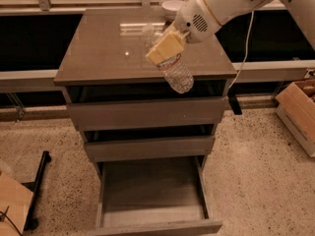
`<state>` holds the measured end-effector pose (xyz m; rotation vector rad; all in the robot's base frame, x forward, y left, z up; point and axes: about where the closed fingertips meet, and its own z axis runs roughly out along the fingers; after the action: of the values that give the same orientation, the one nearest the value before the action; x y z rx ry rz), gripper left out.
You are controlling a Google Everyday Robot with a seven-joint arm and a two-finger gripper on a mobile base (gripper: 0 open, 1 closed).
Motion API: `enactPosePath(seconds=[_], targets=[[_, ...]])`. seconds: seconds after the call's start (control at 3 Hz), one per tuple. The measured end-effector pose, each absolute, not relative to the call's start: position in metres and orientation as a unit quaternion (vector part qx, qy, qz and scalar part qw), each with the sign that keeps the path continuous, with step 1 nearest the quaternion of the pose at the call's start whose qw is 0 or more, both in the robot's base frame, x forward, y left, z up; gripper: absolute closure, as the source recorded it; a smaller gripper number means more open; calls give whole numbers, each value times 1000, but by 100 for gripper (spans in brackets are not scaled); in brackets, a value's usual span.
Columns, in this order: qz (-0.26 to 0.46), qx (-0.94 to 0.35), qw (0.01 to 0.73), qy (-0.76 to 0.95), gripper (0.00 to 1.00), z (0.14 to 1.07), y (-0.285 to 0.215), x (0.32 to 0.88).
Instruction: Pick water bottle from bottom drawer and place on counter
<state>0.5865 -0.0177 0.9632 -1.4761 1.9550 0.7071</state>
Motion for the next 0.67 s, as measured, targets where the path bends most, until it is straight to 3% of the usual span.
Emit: enactPosePath(seconds=[0.67], targets=[[276,-522,311,745,100,959,-22,588]])
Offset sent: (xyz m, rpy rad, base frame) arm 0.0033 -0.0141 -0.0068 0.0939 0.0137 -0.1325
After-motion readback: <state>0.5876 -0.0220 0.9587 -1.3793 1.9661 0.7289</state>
